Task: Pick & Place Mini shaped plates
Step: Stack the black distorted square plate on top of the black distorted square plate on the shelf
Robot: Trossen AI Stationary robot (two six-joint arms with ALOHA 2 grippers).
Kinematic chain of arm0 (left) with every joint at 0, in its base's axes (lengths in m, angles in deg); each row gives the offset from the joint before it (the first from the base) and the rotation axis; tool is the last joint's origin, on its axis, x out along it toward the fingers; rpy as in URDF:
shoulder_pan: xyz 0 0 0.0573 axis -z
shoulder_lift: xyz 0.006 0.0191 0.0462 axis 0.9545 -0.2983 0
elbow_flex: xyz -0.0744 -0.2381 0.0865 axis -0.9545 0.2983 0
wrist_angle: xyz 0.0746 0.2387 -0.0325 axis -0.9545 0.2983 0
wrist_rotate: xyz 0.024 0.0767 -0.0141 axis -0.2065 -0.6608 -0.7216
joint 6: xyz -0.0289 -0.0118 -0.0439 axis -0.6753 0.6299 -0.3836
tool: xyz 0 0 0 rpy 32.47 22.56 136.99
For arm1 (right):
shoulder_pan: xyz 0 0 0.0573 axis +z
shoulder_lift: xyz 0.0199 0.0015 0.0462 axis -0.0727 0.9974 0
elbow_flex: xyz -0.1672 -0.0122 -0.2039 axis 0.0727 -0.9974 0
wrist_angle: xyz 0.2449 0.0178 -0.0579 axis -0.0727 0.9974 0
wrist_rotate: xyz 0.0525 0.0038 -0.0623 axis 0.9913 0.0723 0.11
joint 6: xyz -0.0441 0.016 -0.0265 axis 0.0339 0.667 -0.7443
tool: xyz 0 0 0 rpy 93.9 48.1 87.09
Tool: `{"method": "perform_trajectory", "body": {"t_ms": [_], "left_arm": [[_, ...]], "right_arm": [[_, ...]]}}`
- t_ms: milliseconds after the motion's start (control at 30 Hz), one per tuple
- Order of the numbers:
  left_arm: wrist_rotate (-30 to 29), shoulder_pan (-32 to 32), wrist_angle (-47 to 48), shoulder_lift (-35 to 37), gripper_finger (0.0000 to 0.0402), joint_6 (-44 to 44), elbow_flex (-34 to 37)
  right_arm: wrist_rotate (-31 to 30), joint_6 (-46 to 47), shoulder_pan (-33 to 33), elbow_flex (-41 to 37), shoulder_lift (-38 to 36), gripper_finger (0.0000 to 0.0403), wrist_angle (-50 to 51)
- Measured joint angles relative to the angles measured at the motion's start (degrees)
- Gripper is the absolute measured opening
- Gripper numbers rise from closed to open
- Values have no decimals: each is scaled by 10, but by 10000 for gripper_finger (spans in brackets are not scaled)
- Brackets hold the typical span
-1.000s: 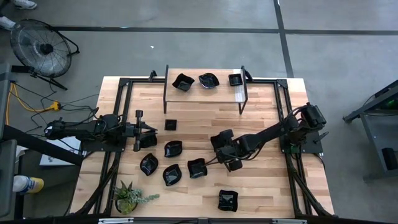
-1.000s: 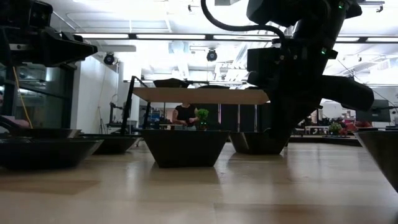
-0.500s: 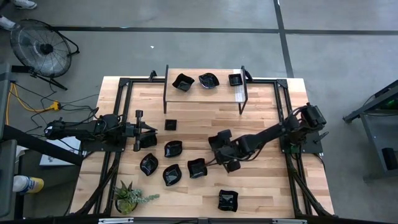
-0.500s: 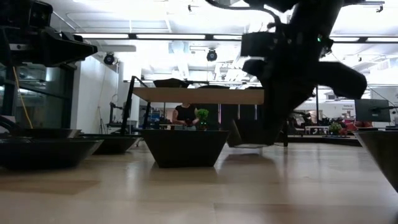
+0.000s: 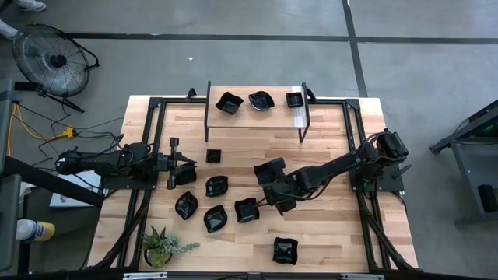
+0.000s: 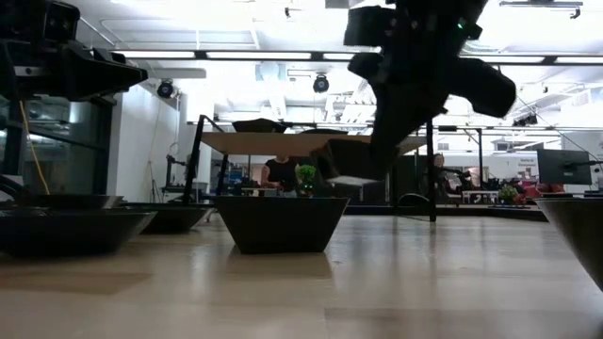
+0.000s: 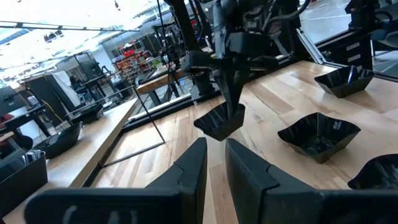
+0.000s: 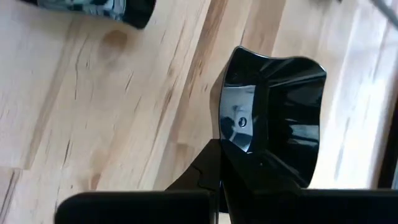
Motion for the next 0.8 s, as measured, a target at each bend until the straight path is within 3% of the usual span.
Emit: {"method": "perform_trajectory", "body": {"t_ms": [300,800], "left_arm": [[0,0,0,0,56,0,0],[0,0,0,0,56,0,0]], "right_arm": [[-4,-10,-19,58,0,0,14],[-3,-119,-45,126,0,0,26]]}}
